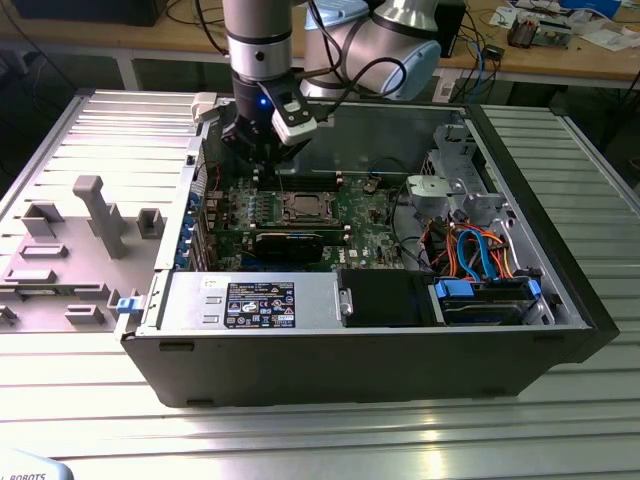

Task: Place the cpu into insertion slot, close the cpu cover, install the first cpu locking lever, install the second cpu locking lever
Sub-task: 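Install the first cpu locking lever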

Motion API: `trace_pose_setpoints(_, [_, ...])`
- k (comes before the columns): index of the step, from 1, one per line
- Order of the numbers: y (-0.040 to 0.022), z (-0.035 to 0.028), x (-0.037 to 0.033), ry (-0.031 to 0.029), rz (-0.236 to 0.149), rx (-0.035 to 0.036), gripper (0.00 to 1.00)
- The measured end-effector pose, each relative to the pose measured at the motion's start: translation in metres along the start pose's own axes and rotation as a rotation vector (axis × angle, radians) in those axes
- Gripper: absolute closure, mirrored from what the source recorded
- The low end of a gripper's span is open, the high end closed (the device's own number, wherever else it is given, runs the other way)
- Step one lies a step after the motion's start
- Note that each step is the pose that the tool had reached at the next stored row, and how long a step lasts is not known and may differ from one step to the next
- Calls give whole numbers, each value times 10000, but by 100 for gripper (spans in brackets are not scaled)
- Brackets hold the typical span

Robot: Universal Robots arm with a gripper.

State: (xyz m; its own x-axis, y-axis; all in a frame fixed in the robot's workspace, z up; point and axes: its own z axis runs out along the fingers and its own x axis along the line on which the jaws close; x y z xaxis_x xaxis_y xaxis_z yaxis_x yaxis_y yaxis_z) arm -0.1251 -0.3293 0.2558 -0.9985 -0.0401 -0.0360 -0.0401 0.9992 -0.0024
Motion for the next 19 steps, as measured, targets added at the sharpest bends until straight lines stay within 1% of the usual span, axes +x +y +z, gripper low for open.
trace_pose_setpoints(2, [24, 0, 0, -1, 0, 0, 89])
trace_pose_setpoints(4, [61, 0, -1, -1, -1, 0, 89])
trace_pose_setpoints(6, [130, 0, -4, -1, -1, 0, 89])
trace_pose_setpoints(7, [142, 0, -4, -5, 0, -1, 89])
trace_pose_setpoints(10, [180, 1, -20, -41, -2, 1, 89])
trace_pose_setpoints(13, [182, 2, -67, -48, 1, 1, 89])
trace_pose_setpoints(17, [177, 7, -179, -56, 1, 2, 89])
trace_pose_setpoints(19, [175, 9, -221, -58, 1, 2, 89])
